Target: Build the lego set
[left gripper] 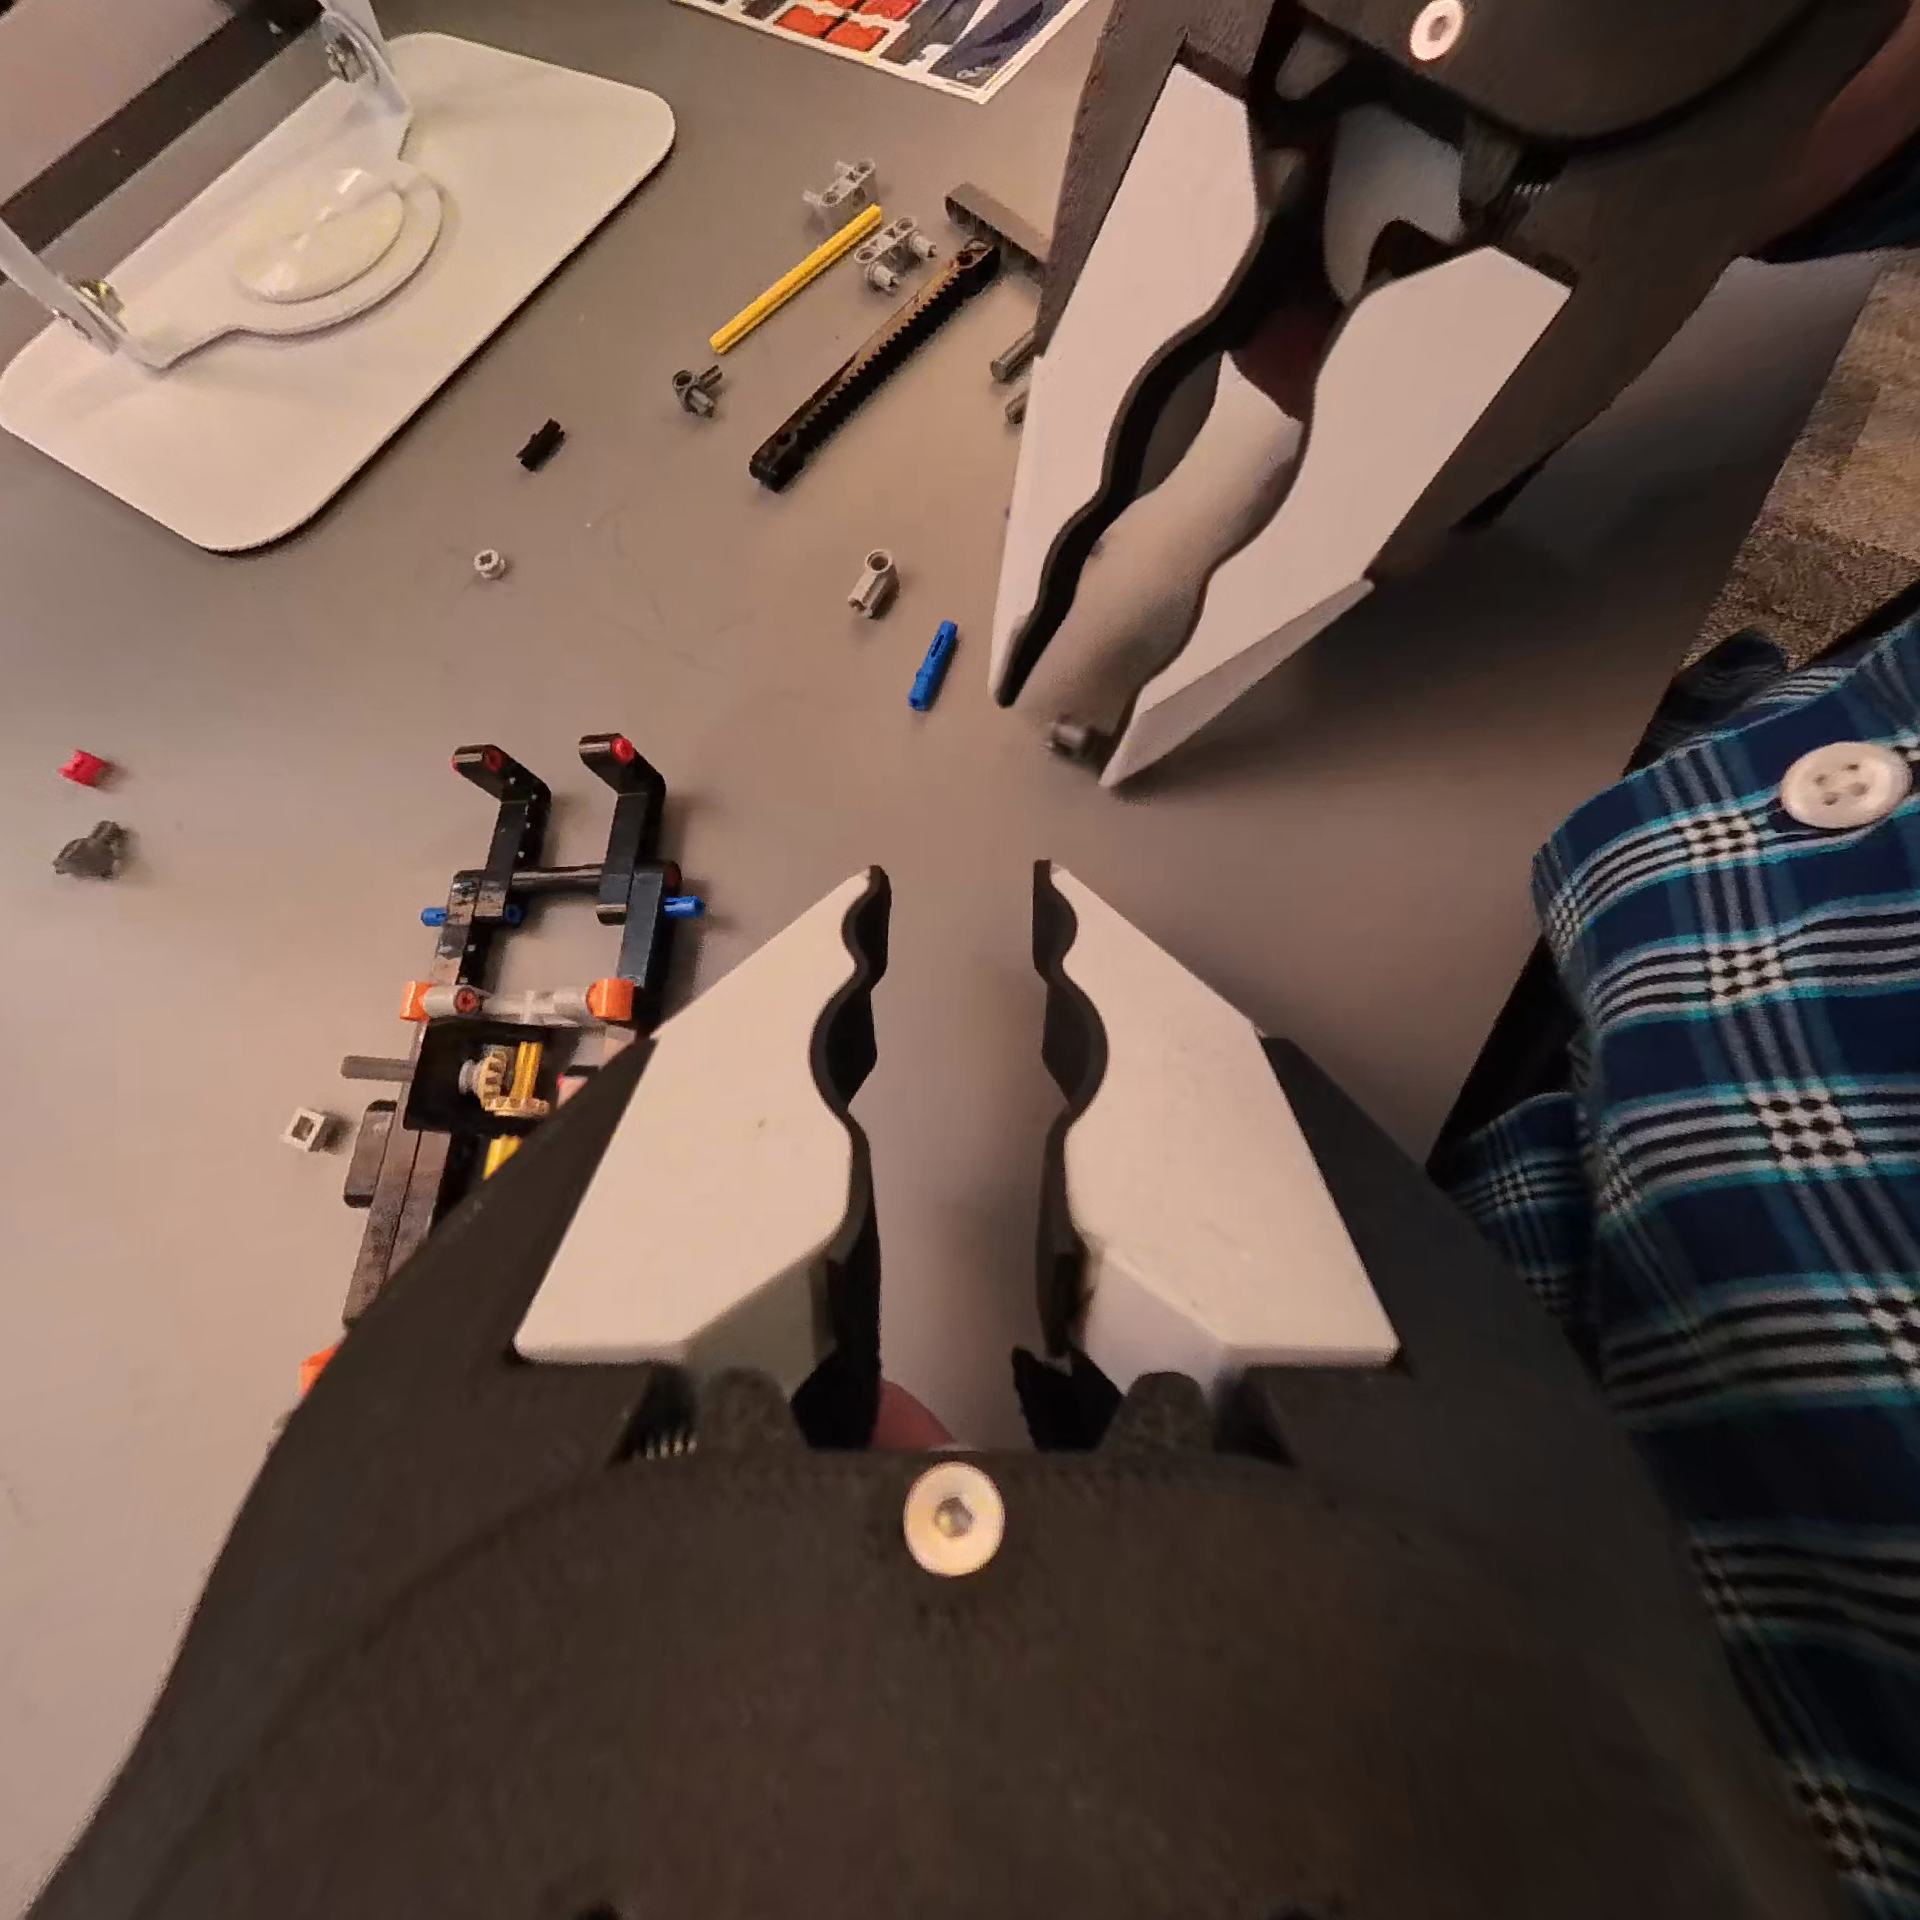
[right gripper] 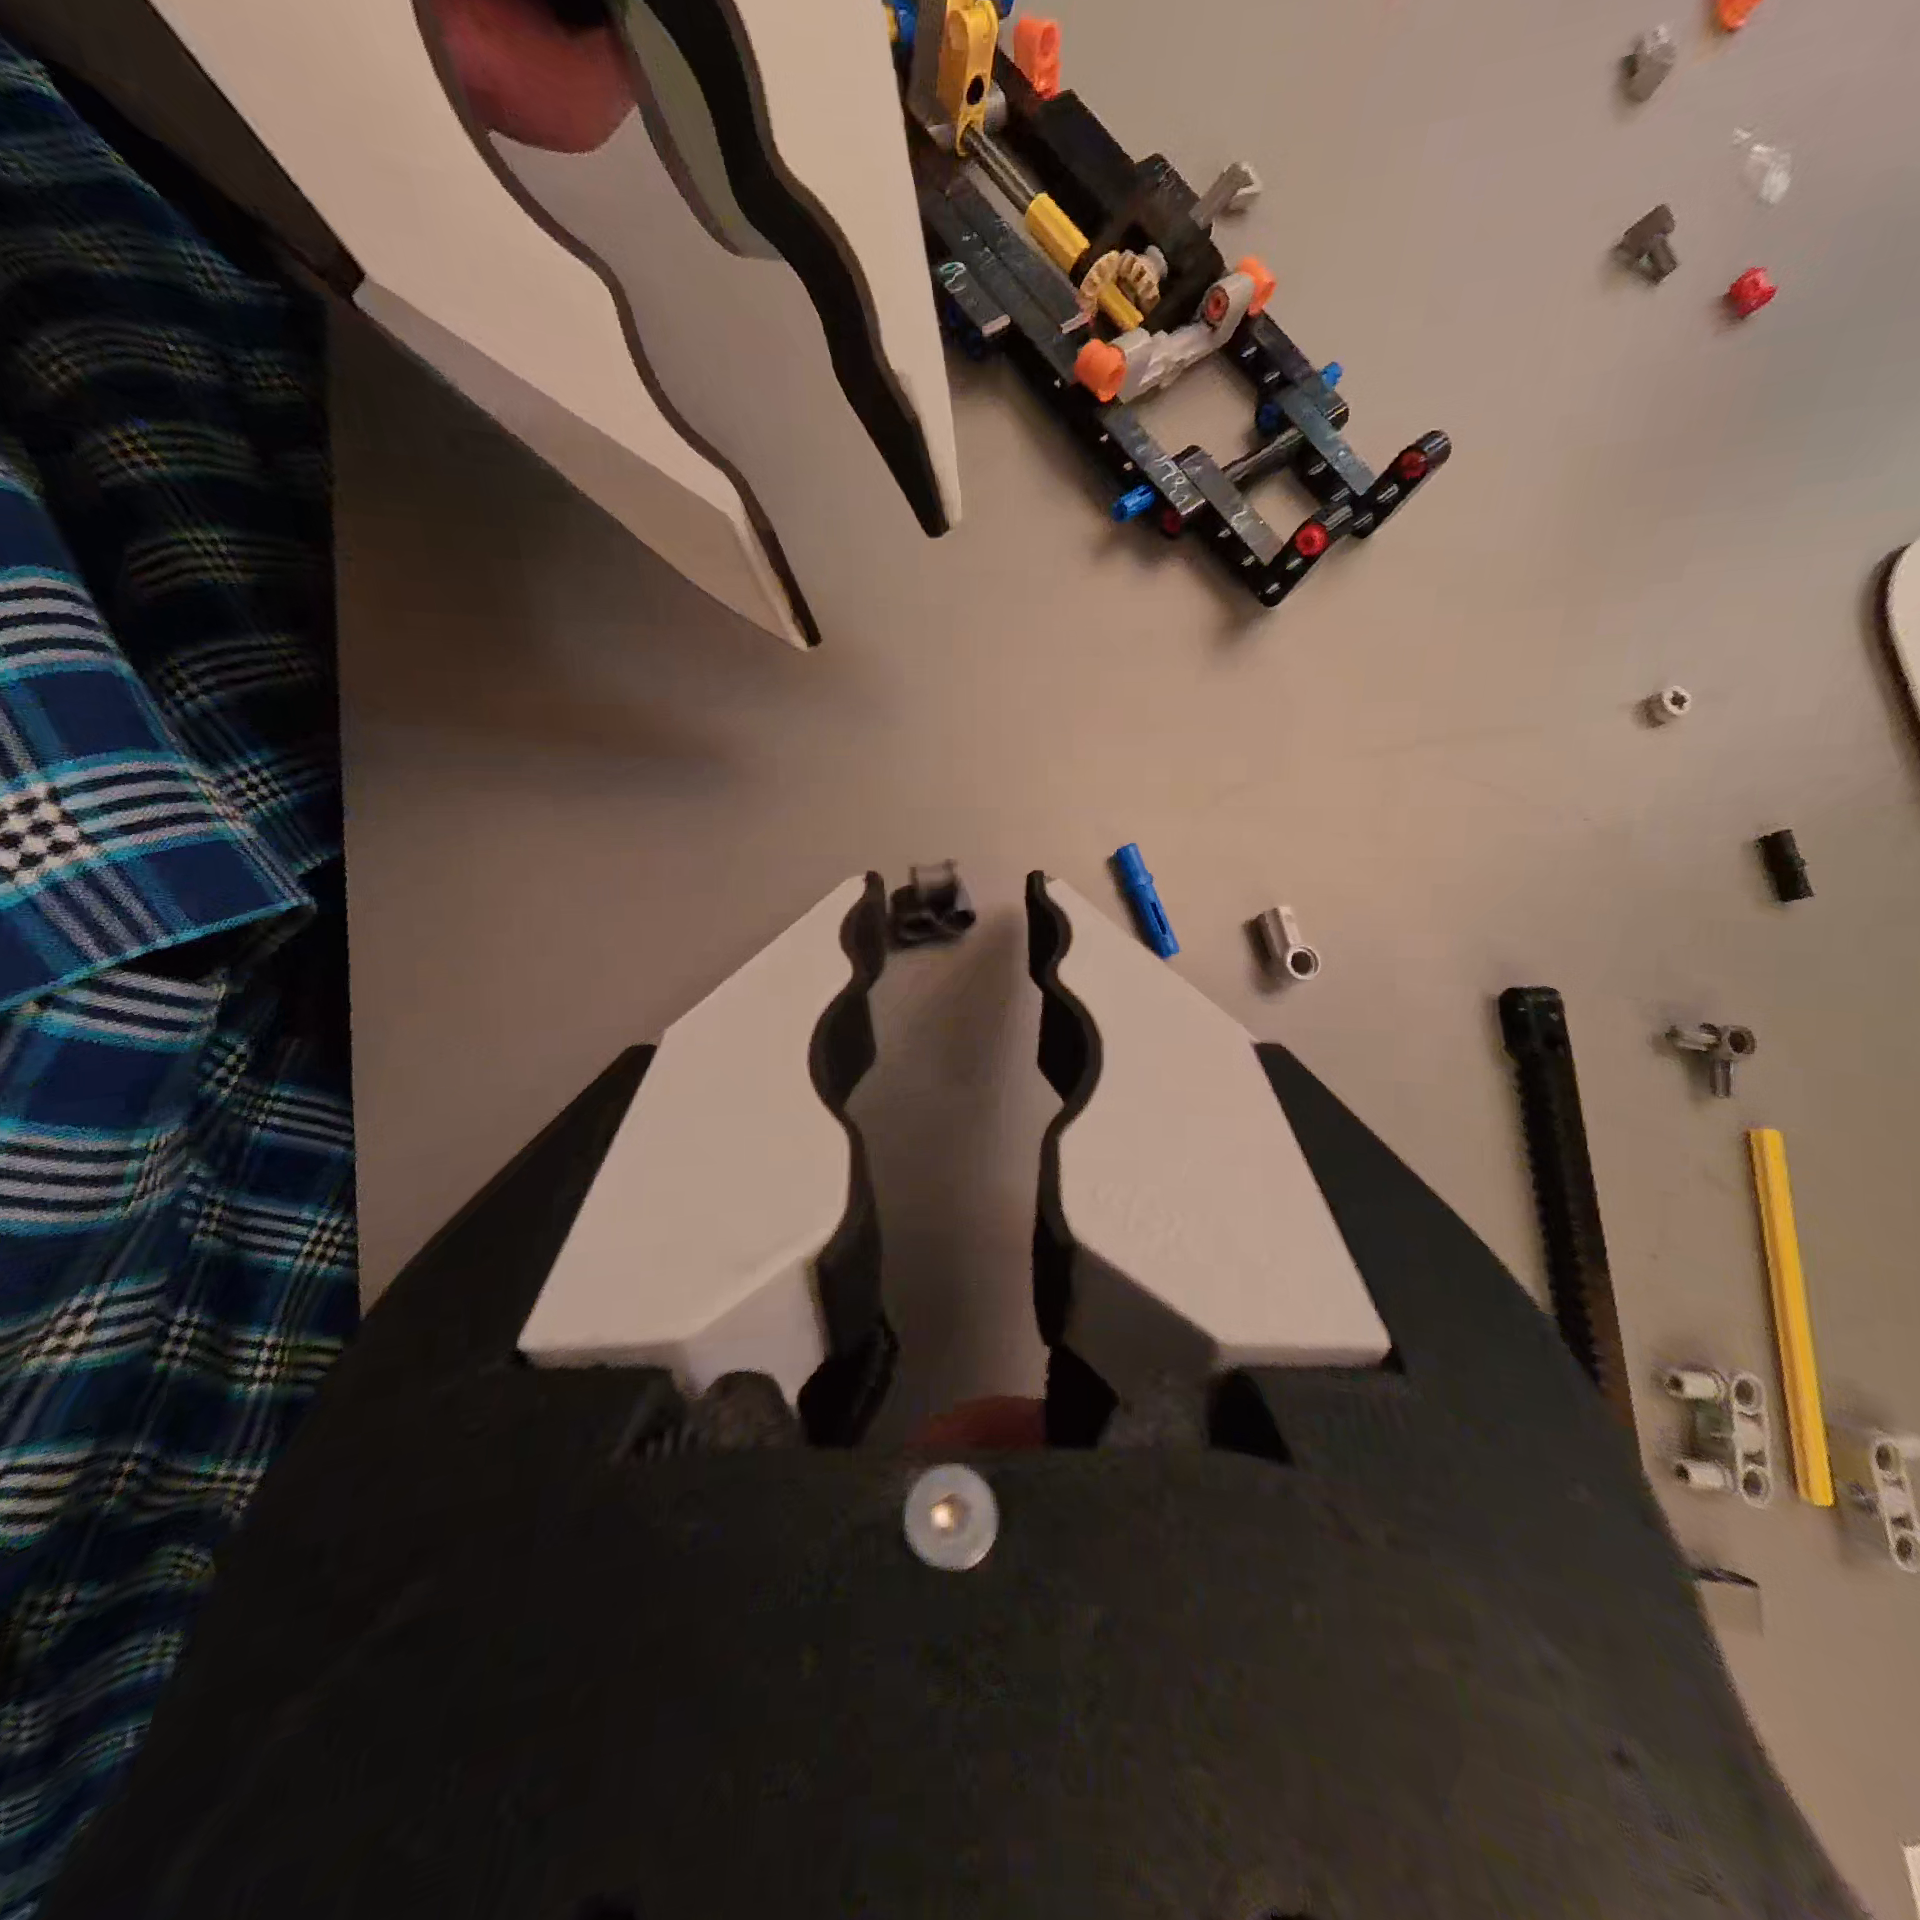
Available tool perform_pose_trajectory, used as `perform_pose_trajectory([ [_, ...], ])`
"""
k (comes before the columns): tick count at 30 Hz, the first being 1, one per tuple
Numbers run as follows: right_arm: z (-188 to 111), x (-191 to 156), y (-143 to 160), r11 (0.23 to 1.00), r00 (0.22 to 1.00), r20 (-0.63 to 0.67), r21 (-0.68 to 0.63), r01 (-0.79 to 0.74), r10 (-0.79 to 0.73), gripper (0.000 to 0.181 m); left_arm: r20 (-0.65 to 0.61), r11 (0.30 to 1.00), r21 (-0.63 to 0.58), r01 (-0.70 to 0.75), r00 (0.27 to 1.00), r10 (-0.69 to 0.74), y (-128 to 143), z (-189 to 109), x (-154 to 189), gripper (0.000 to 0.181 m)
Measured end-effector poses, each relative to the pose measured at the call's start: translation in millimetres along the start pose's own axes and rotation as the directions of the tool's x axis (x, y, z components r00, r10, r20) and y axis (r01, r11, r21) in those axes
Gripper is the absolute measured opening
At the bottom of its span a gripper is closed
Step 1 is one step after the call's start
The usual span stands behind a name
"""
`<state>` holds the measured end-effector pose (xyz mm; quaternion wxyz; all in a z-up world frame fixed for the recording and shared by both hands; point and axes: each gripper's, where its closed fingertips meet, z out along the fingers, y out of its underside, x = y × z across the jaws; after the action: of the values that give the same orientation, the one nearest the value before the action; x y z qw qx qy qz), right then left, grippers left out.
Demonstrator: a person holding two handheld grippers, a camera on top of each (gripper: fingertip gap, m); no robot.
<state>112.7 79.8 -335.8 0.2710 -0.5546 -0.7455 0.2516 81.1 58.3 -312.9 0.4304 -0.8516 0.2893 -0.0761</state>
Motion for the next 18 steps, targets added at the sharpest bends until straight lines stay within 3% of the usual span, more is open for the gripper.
perform_pose_trajectory([
  [4, -11, 0, -6, 0.996, 0.997, 0.042, 0.062, -0.064, 0.061, 0.026, 0.005, 1.0, -0.001, -0.006, 1.0, 0.006, -1, 0, -1, 0.026],
  [11, -29, 40, 3, 0.993, 0.995, -0.026, 0.07, -0.091, 0.093, 0.017, 0.002, 1.0, -0.002, 0.017, 1.0, -0.017, 1, 2, 2, 0.026],
  [18, -7, 40, 5, 1.0, 0.999, 0.045, -0.014, 0.026, -0.025, 0.016, 0.009, 0.999, 0.002, 0.033, 0.999, -0.033, 1, 3, 4, 0.026],
])
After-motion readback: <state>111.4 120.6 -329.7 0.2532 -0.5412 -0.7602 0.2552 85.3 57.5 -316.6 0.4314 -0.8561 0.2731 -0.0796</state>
